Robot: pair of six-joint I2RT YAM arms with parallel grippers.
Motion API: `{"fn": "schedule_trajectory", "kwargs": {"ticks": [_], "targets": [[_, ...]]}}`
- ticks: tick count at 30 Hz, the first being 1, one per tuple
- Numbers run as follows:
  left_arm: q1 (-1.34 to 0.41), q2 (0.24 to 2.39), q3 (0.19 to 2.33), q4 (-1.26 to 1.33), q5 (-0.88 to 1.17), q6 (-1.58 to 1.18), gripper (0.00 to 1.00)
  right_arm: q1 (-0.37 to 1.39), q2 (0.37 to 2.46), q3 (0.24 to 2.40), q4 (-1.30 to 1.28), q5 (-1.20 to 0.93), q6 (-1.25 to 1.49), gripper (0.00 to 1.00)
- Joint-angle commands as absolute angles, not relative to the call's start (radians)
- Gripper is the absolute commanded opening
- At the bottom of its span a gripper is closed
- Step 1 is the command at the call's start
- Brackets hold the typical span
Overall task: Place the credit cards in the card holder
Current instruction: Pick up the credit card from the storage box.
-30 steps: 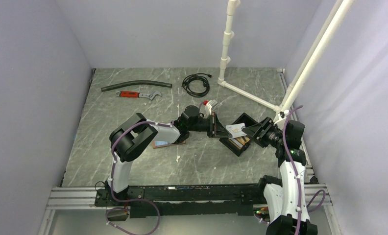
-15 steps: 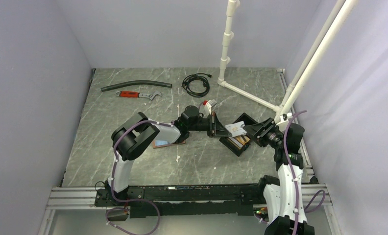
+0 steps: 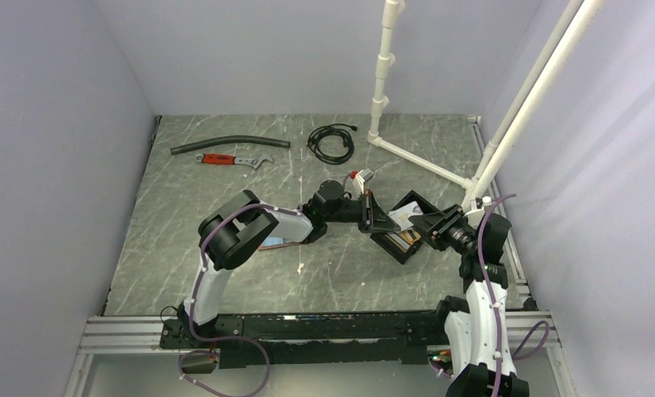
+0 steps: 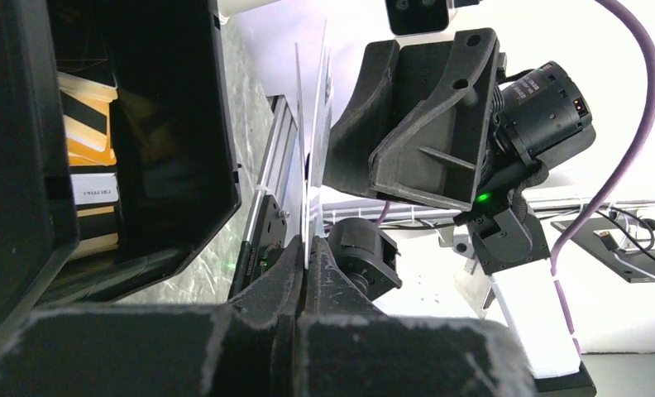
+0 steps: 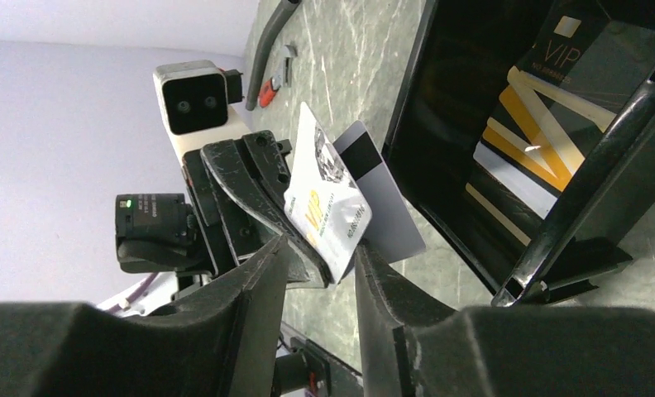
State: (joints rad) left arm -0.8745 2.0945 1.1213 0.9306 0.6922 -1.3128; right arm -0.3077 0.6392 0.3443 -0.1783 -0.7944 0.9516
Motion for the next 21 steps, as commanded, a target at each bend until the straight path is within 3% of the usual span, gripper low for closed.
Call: {"fn": "schedule_trajectory", "kwargs": {"ticks": [1, 3, 7, 14, 17, 21], "targets": [[-0.924, 2.129, 1.161, 1.006, 0.721, -1.362, 0.00, -0.298, 0.620, 0.356, -0.094, -0.830, 0.994, 0.35], [-0.926, 2.134, 1.167, 0.992, 0.715, -1.360, 0.00, -0.298, 0.618, 0.356, -0.107, -0.813, 0.992, 0.29], [-0.931, 2.132, 1.198, 0.891, 0.703, -1.314, 0.00, -0.298, 0.617, 0.357, -0.173, -0.728, 0.978, 0.01], [-0.933, 2.153, 1.235, 0.847, 0.685, -1.324, 0.00, -0.298, 0.615, 0.311, -0.101, -0.707, 1.062, 0.00], [-0.934, 2.166, 1.239, 0.883, 0.697, -1.354, 0.00, -0.297, 0.619, 0.281, -0.033, -0.728, 1.113, 0.11], [-0.938, 2.167, 1.235, 0.916, 0.707, -1.378, 0.00, -0.297, 0.618, 0.281, -0.022, -0.716, 1.107, 0.16]]}}
